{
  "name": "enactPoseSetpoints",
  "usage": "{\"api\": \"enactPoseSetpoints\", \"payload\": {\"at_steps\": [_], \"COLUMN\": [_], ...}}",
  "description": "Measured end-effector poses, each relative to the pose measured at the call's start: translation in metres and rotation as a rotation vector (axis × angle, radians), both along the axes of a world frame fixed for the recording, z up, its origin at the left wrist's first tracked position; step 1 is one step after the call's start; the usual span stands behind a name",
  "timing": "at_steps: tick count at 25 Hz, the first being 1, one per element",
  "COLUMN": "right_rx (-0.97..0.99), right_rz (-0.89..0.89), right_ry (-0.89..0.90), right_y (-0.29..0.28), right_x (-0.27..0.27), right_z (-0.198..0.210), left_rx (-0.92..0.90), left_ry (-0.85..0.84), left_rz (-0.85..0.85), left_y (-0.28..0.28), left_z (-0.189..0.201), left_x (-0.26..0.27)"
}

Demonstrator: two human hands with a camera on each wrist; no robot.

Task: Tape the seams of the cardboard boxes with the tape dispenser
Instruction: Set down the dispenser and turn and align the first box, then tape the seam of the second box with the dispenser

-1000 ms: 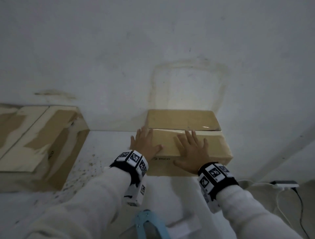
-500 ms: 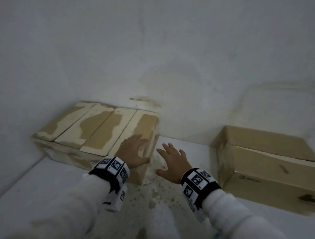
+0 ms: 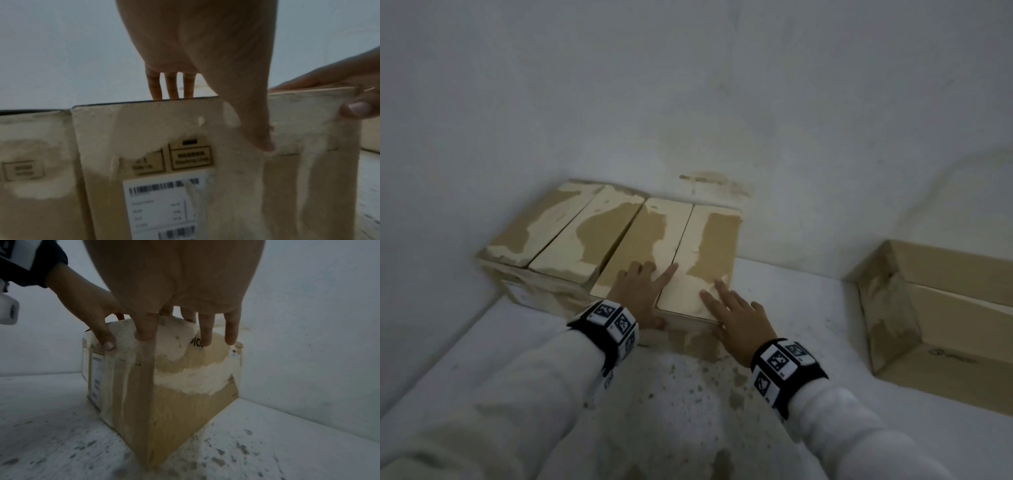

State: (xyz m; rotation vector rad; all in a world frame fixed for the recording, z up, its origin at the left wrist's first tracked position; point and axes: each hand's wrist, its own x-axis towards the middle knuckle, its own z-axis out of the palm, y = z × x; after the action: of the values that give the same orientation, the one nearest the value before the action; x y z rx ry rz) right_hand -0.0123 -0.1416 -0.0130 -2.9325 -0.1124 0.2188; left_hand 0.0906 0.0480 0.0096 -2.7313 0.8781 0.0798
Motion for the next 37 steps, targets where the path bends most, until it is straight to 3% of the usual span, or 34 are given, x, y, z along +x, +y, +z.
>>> {"api": "enactPoseSetpoints", "payload": {"at_steps": [2, 7, 13, 15, 21, 26, 30, 32, 37], "right_rx": [0.047, 0.021, 0.147, 0.178, 0.220, -0.019, -0.272, -0.276, -0.050], "right_rz": [0.012, -0.012, -0.127, -0.218, -0.563, -0.457, -0.269, -0.225, -0.211], "right_ry": [-0.023, -0.043, -0.132, -0.061, 0.390, 0.682, 0.679, 0.597, 0.497], "right_y": [-0.010, -0.044, -0.098, -0.132, -0.235, -0.267, -0.252, -0.244, -0.239], "right_x": [-0.008, -0.037, -0.096, -0.127, -0.232, -0.292, -0.295, -0.292, -0.287], "right_z": [-0.001, 0.000, -0.001, 0.000, -0.011, -0.044, -0.064, -0.065, -0.071], "left_rx": [0.061, -0.002, -0.084, -0.102, -0.130, -0.147, -0.149, -0.152, -0.162], "left_ry": [-0.011, 0.206, 0.209, 0.232, 0.198, 0.218, 0.239, 0.254, 0.292], "left_rz": [-0.074, -0.136, -0.026, 0.036, 0.144, 0.207, 0.266, 0.277, 0.302], "left_y": [-0.006, -0.040, -0.087, -0.106, -0.157, -0.187, -0.197, -0.198, -0.198], "left_z": [-0.001, -0.015, -0.022, -0.023, -0.025, -0.028, -0.027, -0.026, -0.022], "left_x": [-0.002, -0.028, -0.087, -0.109, -0.176, -0.211, -0.227, -0.232, -0.231]}}
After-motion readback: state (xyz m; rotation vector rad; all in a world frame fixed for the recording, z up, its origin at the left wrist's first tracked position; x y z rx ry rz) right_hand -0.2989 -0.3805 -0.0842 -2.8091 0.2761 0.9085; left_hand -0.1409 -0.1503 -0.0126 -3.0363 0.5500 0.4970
